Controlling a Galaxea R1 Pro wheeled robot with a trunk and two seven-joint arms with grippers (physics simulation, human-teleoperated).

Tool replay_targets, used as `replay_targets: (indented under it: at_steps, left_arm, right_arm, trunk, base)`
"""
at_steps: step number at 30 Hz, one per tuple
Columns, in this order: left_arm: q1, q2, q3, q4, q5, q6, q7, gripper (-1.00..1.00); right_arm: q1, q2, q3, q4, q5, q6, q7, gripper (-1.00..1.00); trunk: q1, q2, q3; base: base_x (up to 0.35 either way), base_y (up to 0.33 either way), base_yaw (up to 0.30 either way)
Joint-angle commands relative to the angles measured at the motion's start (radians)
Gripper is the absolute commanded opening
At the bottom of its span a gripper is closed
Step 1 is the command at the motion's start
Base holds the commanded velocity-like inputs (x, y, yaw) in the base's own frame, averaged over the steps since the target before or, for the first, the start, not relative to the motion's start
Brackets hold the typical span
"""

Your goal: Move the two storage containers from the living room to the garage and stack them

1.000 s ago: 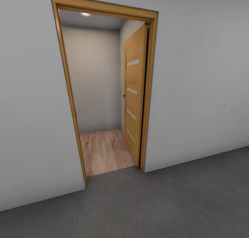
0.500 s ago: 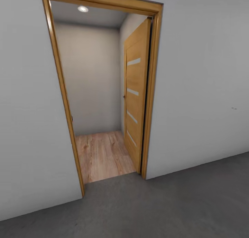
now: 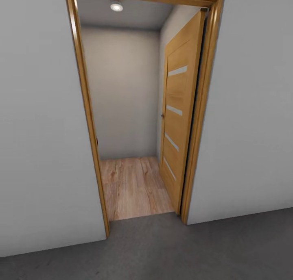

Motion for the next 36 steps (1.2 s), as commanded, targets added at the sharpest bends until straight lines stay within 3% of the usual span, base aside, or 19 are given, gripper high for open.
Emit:
replay_targets:
  at_steps: [1,8,36]
  left_arm:
    - [-0.001,0.000,-0.009,0.001,0.008,-0.004,0.002,1.00]
    - [-0.001,0.000,-0.009,0.001,0.009,-0.002,0.002,1.00]
    - [-0.001,0.001,-0.009,0.001,0.010,0.004,0.002,1.00]
  right_arm:
    - [-0.001,0.000,0.006,0.003,-0.011,-0.006,0.007,1.00]
    - [-0.001,-0.001,0.006,0.003,-0.009,-0.002,0.007,1.00]
    - [-0.001,-0.002,0.010,0.003,0.001,0.006,0.007,1.00]
  trunk:
    - [0.001,-0.001,-0.001]
    - [0.001,-0.001,-0.001]
    - [0.001,-0.001,-0.001]
  base:
    - [0.314,-0.097,0.269]
    - [0.314,-0.101,0.144]
    - [0.316,-0.070,0.011]
